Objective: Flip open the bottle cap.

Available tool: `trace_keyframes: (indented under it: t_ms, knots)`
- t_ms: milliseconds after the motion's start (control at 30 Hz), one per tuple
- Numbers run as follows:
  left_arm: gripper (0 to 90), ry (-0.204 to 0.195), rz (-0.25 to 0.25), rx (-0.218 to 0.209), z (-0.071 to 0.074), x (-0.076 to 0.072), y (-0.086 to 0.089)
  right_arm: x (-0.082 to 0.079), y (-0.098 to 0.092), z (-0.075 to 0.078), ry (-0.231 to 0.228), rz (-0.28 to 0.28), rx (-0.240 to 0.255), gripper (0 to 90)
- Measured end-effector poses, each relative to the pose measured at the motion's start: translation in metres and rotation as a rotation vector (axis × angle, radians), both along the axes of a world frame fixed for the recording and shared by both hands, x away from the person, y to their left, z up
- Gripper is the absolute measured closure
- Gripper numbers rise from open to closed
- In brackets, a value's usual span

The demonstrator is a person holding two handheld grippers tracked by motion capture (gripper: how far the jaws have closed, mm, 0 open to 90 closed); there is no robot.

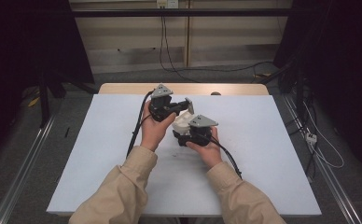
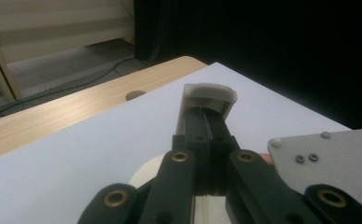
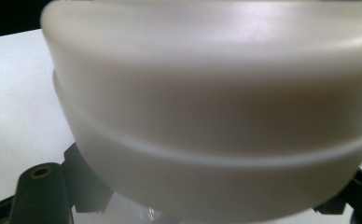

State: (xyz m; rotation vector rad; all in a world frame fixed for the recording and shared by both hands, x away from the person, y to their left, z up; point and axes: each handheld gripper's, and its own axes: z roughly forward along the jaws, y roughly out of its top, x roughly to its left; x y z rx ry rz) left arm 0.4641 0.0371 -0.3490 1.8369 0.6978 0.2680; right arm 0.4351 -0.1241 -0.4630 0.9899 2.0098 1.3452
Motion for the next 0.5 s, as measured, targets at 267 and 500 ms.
trace_keyframes:
  t_ms: [267,500]
  knots:
    - [90.0,0.001,0.001,0.006,-0.0002,0.0016,-0.0054,-0.0001,0.0002,0.0,0.001,0.0,-0.001,18.9]
    - [90.0,-0.001,0.003,0.012,0.0011,0.0033,-0.008,0.0001,0.0,0.0,0.001,0.0,0.0,18.9]
